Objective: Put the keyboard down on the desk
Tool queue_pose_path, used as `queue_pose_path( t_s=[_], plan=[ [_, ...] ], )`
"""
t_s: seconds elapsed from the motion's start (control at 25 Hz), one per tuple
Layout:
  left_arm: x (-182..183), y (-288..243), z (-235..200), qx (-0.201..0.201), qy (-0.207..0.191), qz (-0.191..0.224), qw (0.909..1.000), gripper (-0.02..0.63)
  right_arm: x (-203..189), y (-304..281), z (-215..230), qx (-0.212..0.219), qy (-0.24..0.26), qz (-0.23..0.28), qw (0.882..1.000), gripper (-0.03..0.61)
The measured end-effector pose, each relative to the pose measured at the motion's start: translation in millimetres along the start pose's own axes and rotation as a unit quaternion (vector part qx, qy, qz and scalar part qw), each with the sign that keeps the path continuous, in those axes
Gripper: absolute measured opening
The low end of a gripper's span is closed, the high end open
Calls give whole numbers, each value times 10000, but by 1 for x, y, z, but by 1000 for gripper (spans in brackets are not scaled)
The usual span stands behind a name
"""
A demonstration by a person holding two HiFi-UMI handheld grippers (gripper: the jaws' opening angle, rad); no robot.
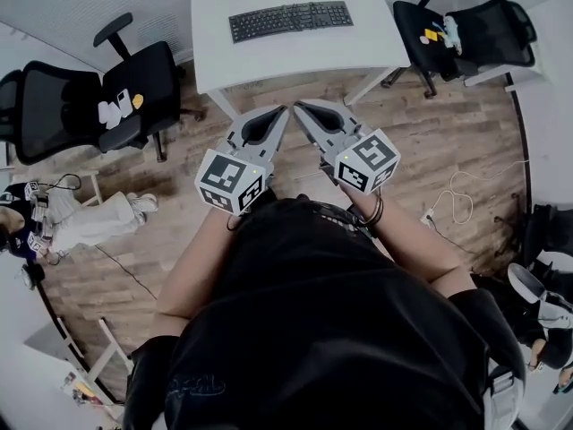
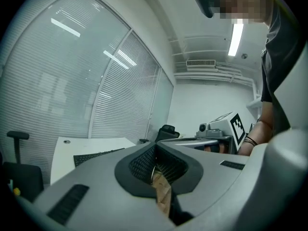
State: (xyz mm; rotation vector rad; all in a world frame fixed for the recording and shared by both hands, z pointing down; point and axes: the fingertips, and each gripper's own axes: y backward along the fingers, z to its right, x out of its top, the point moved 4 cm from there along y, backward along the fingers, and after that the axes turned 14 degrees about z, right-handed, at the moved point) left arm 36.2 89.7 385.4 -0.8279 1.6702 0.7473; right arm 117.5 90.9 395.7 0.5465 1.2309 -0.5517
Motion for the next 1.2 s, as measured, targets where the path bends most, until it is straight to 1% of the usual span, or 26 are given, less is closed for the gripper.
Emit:
queue_pose_path(
  t_s=[0.2,0.56,0.76,1.2],
  plan=[
    [-12,12,35,89,12,25,10000,15,-4,32,-17,159,-7,-34,9999,23],
    [-32,36,77,464,132,118,9988,15,-12,75,-41,397,36,-162,9991,23],
    [-40,44,88,644,212,137,9976,15,-15,90,-49,433,-1,-165,9989,23],
    [-41,44,99,604,181,135,9979,15,-14,101,-54,393,-16,-123,9991,23]
  ],
)
